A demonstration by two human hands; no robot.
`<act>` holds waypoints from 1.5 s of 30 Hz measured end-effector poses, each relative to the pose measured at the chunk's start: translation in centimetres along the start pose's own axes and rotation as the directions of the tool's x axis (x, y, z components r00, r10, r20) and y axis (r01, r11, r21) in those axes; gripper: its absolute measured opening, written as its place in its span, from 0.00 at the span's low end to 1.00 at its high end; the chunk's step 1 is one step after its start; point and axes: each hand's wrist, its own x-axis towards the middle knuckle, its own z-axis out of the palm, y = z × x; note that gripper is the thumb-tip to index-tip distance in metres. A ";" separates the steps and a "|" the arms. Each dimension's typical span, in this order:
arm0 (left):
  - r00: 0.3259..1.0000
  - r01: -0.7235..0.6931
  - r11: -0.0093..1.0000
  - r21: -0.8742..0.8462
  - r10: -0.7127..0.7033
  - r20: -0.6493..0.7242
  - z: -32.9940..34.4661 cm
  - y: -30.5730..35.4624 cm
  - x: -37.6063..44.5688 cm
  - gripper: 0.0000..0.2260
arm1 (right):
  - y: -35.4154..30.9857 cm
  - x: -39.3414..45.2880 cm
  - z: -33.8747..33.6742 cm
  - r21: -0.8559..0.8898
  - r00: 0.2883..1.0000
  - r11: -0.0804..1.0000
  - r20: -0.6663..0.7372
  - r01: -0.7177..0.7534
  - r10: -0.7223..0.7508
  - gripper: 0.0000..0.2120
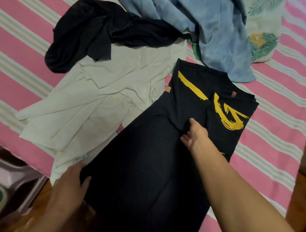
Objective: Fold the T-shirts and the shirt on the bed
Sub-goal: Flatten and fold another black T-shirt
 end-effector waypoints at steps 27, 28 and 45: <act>0.727 -0.481 0.873 0.078 0.348 0.592 15.1 15.2 -15.3 0.08 | -5.3 9.4 -21.9 -0.344 0.880 0.810 0.180 0.475 -0.440 0.12; 0.724 -0.475 0.874 0.101 0.323 0.609 15.5 15.0 -15.3 0.07 | -5.1 9.8 -21.9 -0.349 0.888 0.817 0.178 0.459 -0.423 0.11; 0.647 -0.515 0.857 -0.025 0.408 0.644 15.0 16.7 -18.4 0.06 | -8.1 12.5 -25.7 0.059 0.904 0.902 -0.044 0.427 -0.425 0.17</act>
